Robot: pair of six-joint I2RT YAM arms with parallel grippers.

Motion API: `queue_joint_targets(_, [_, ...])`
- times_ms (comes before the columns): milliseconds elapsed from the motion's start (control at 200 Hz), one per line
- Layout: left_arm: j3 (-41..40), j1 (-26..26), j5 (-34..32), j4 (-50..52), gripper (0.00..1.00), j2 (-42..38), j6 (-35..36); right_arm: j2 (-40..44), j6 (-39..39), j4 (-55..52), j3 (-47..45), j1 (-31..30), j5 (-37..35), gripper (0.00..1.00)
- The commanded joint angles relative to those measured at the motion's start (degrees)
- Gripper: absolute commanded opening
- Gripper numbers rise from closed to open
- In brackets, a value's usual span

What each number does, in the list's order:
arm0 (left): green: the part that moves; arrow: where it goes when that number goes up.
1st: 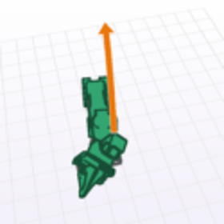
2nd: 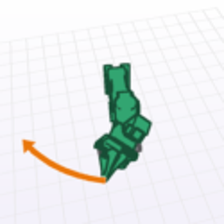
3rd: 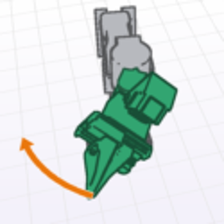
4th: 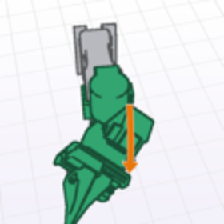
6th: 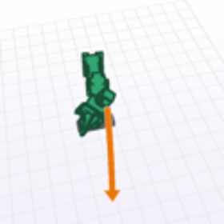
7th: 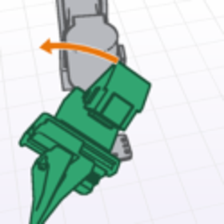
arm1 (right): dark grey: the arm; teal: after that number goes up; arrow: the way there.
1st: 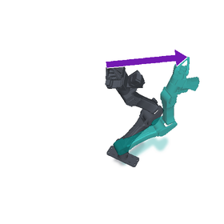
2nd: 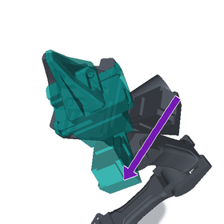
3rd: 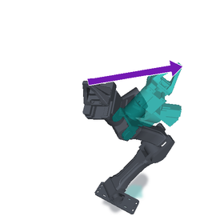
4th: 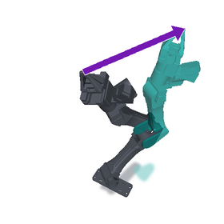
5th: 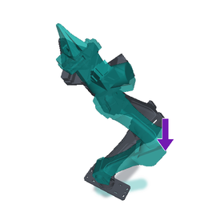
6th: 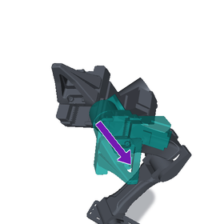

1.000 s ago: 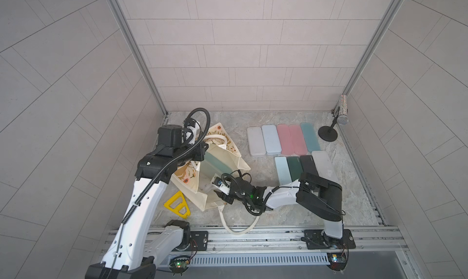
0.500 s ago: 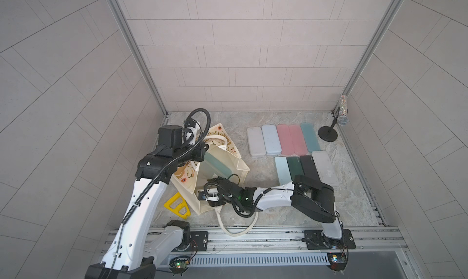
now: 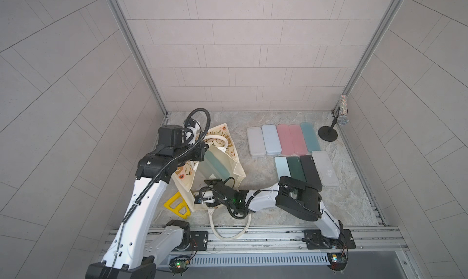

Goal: Take out the pencil case from the canvas bag
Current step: Pick up the pencil case from the canvas bag.

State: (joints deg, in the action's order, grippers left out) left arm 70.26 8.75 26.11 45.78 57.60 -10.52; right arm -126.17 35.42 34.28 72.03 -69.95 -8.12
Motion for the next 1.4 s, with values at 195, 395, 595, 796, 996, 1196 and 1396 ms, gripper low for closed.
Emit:
queue_joint_targets(195, [2.95,-0.05,2.55,-3.94,0.00,-0.85,-1.20,-6.01,1.35,0.16,6.23,0.43,-6.80,0.67])
queue_joint_targets(395, [3.47,-0.03,3.08,-3.92,0.00,-0.95,-1.65,-5.35,-2.17,-1.63,7.37,1.15,-6.25,0.62])
queue_joint_targets(595, [3.88,-0.05,5.99,-5.12,0.00,-1.73,-4.42,-6.13,-2.20,-1.03,8.70,1.40,-6.08,0.60])
queue_joint_targets(796, [3.51,-0.05,6.24,-5.46,0.00,-1.29,-4.52,-4.49,-2.90,1.96,6.71,1.34,-5.58,0.49])
queue_joint_targets(996, [3.54,-0.01,5.71,-5.17,0.00,-0.96,-3.85,-2.85,-2.64,4.67,4.24,1.23,-5.46,0.36])
queue_joint_targets(1196, [3.84,-0.04,4.97,-4.57,0.00,-0.74,-3.13,-1.33,-2.96,6.10,2.35,0.95,-5.29,0.33])
queue_joint_targets(1396, [4.08,-0.05,3.27,-3.72,0.00,-0.92,-1.90,2.44,-6.52,7.20,-1.41,0.56,-4.45,0.30])
